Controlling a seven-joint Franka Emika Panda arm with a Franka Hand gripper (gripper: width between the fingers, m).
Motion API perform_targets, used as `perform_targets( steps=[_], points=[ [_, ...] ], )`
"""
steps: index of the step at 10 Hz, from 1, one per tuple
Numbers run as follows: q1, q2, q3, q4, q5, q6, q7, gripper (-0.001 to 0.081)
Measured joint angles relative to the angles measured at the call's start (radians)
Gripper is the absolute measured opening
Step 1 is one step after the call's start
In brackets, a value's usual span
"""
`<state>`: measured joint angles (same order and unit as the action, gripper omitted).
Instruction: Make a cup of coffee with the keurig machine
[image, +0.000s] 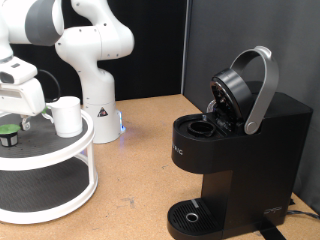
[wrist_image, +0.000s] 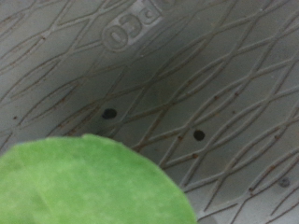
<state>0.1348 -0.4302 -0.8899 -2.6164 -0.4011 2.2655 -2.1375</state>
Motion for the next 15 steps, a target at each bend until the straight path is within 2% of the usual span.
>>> perform_targets(
  steps=[8,9,10,11,12,15],
  points=[
    [0.0,0.067,-0.016,-0.003,0.004,0.055,-0.002,0.0805],
    [0.0,0.067,-0.017,-0.003,0.005,0.055,-0.004,0.0697],
    [0.0,0.067,-0.018,-0.003,0.006,0.055,-0.005,0.0697],
    [0.0,0.067,-0.018,-0.003,0.006,0.055,-0.005,0.0557],
    [0.0,0.067,-0.018,-0.003,0.006,0.055,-0.006,0.0467],
    [0.0,0.063,-0.018,0.004,0.029,0.052,-0.006,0.0467]
  ],
)
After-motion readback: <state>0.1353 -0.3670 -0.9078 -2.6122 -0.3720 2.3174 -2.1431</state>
